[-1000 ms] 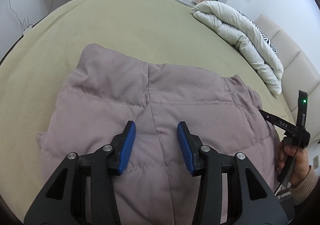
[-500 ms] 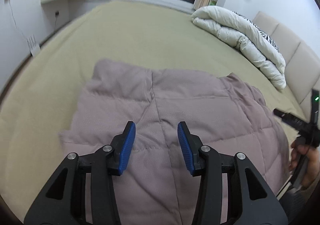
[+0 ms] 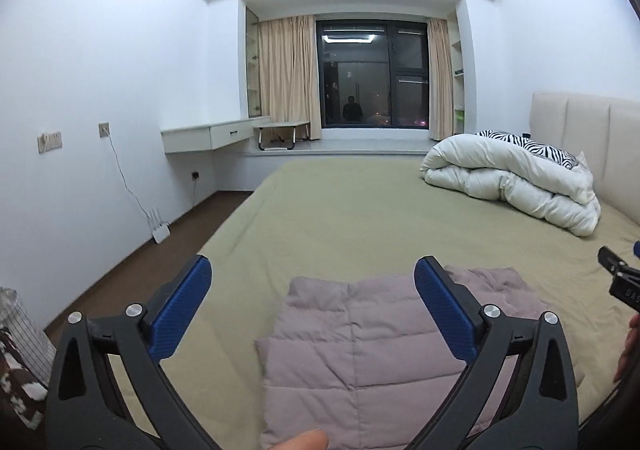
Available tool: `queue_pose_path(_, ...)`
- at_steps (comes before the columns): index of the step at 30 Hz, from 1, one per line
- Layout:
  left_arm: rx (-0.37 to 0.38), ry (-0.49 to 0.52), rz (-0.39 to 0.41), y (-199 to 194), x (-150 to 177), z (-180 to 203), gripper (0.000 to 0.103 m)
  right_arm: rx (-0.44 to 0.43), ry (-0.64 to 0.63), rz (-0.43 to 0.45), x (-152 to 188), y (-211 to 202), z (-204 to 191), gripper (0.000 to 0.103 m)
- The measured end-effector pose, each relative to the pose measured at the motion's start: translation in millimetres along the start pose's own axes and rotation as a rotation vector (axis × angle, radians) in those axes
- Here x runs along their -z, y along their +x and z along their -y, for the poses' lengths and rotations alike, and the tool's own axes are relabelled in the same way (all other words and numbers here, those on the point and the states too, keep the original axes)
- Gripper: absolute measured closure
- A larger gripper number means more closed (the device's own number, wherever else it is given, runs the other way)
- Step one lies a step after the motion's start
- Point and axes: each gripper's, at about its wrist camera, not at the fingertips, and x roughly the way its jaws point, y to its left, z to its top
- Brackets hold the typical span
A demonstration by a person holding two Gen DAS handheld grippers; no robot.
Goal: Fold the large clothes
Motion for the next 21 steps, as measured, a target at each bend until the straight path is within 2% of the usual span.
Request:
queue_pose_path(3,-0.117,0.036,-0.032,-21,-17,-2,0.000,-0.014,-0.009,0.047,-21,-25,1,0.000)
queue_pose_path(7,-0.115,0.029,-0.111,-36,-34,-10,0.000,-0.061,-0.010,0.071,-51,-54,0,0.000)
queue_pose_path(10,-0.077,-0.009,-0.211,-42,-33,-12,0.000,-0.099,0.001,-0.013,-63,-63,-5,0.000)
queue_pose_path(12,-0.025,-0.039,-0.300,-42,-25,-10,0.000,-0.082,-0.017,-0.120,-62,-59,-12,0.000)
queue_pose_path(16,-0.015,0.006,-0.398,-34,1,1,0.000,-0.105,0.006,-0.306,-40,-54,-20,0.000)
queue_pose_path(21,0.053,-0.012,-0.537,-28,40,13,0.000,-0.099,-0.046,-0.441,2,-52,-42,0.000)
